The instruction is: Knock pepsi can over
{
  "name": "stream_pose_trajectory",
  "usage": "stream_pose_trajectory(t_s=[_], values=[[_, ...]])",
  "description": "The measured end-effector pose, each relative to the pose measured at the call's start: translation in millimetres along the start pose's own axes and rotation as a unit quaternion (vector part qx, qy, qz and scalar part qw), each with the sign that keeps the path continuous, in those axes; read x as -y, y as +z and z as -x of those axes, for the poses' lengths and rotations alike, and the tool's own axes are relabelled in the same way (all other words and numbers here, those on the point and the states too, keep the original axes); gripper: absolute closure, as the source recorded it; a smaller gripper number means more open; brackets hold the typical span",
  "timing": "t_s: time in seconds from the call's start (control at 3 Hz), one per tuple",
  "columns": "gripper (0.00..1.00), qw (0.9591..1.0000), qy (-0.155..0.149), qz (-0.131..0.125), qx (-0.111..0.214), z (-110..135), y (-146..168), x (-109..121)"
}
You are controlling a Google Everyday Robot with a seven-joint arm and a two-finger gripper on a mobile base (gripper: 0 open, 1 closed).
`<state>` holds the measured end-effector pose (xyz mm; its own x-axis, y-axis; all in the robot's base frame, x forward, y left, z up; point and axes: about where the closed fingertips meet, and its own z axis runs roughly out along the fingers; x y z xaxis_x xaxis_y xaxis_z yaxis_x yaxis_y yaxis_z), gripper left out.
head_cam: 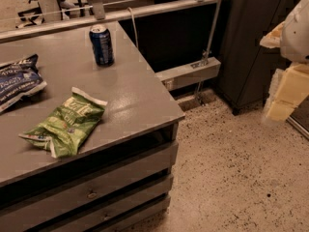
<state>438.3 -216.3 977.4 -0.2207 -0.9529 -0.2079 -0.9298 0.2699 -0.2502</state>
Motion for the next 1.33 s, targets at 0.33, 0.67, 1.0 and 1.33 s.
stream_pose_trajectory(t_s=[0.33,0.67,1.0,1.33], values=[[0.00,1.0000,-0.002,-0.003,0.007,3,2,3],[0.00,0.9991,-0.013,-0.010,0.039,24,30,27],[0.00,0.9934,-0.030,-0.033,0.106,71,81,84],[0.00,0.9797,-0.045,-0.061,0.185,130,123,150]])
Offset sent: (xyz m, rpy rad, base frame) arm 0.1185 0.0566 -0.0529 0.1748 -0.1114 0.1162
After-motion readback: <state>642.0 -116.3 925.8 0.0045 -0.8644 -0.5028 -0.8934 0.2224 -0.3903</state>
